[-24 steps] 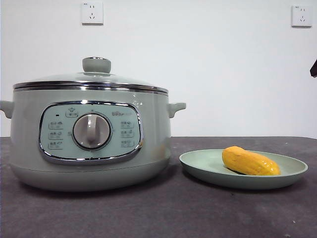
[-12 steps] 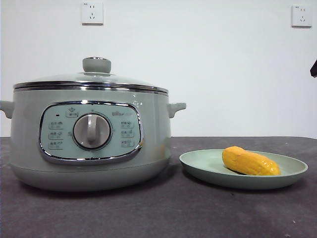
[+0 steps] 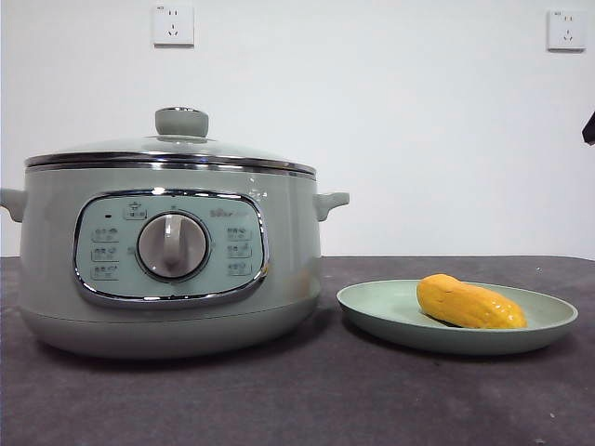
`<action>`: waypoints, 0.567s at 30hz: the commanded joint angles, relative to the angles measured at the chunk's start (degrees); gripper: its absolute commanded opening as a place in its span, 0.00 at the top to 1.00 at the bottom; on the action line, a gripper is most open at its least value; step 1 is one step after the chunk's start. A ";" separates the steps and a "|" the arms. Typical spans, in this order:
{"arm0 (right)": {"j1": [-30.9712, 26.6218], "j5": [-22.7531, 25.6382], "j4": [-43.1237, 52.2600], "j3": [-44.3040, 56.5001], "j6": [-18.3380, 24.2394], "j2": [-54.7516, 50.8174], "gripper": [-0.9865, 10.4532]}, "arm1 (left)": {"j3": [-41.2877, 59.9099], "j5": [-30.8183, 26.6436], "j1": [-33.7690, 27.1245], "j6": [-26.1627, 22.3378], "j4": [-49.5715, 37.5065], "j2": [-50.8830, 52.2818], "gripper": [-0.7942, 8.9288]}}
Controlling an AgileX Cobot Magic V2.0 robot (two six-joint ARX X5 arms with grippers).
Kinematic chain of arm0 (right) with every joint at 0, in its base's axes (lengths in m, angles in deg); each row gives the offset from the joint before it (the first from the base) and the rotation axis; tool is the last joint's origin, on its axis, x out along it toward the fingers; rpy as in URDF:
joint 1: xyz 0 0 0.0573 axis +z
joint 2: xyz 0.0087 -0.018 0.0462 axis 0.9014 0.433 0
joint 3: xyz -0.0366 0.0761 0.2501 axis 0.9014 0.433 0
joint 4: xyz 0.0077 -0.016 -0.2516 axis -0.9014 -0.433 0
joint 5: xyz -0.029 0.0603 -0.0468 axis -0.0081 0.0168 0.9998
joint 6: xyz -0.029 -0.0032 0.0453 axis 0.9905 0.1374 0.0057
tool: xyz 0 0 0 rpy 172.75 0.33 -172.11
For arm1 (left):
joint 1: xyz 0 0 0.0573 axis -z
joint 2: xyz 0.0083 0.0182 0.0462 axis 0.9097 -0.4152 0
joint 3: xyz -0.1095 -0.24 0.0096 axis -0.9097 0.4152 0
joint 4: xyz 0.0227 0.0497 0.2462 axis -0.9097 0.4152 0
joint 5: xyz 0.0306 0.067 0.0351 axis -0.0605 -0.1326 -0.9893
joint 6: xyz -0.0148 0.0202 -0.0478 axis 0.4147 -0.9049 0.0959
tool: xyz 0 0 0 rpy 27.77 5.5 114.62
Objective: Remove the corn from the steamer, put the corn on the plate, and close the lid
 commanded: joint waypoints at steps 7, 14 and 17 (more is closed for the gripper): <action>-6.32 -4.96 12.20 8.74 15.93 -11.23 0.91 | 0.85 -0.17 -0.22 0.35 -0.28 0.13 0.92; -14.29 -8.00 16.15 19.69 16.50 -25.22 0.91 | 0.85 -0.15 -0.22 0.35 -0.28 0.13 0.92; -16.02 -7.98 16.13 23.04 16.50 -29.18 0.91 | 0.85 -0.13 -0.22 0.35 -0.28 0.13 0.92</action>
